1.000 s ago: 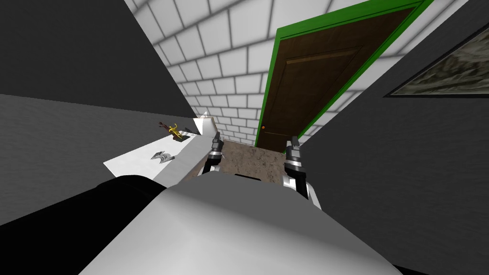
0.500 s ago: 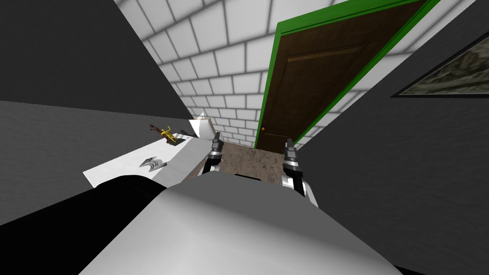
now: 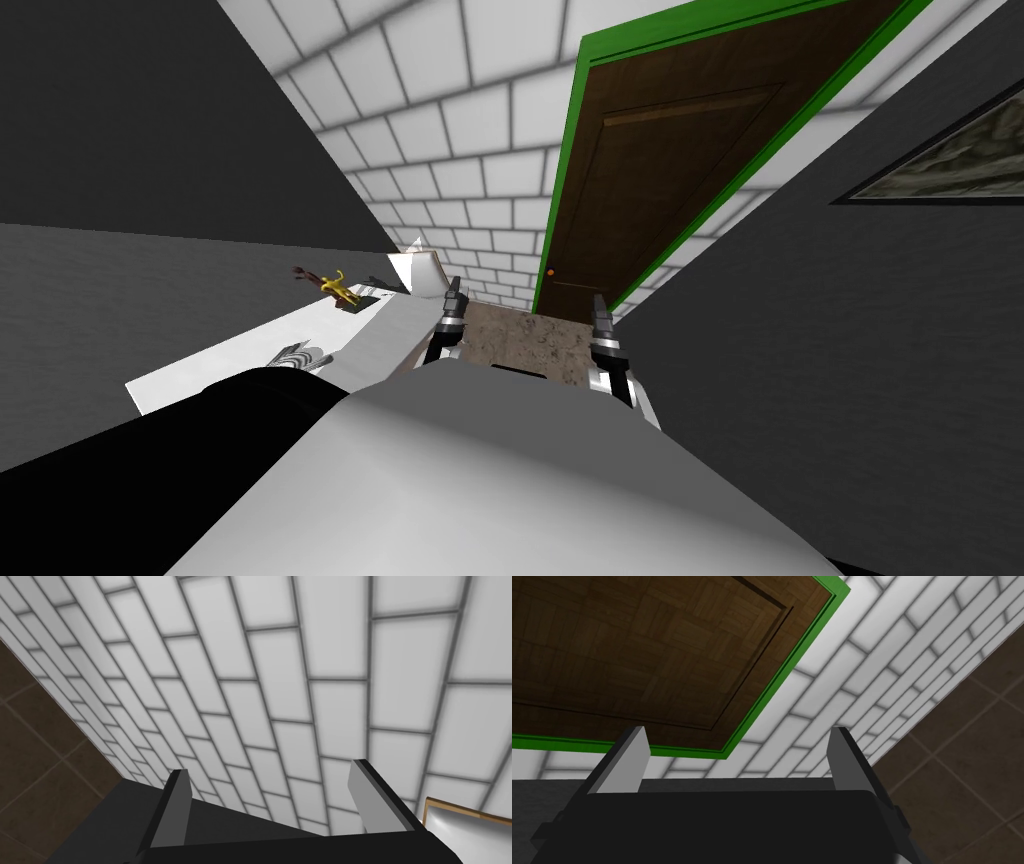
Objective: Pull the door open
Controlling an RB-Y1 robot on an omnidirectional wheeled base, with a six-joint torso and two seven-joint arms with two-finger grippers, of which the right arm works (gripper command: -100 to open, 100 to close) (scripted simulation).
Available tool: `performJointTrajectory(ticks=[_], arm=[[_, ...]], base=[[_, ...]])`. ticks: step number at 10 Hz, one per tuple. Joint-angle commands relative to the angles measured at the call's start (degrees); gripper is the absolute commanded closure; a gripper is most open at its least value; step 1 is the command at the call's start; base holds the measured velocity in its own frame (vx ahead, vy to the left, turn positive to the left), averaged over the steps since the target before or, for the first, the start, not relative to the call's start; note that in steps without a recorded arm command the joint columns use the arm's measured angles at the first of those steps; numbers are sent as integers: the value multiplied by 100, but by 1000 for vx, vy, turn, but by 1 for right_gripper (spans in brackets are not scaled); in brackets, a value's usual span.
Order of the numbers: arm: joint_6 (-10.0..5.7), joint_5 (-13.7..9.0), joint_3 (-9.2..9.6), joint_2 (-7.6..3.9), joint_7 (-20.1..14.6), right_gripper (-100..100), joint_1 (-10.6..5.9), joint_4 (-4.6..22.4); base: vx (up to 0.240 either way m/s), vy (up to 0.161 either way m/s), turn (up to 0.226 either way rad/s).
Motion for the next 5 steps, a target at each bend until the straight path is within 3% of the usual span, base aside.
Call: performJointTrajectory(ticks=[1, 5], arm=[[-80, 54, -36, -30, 133, -100, -35, 170], [-244, 193, -112, -78, 445, -100, -155, 600]], base=[[126, 20, -34], [91, 25, -38]])
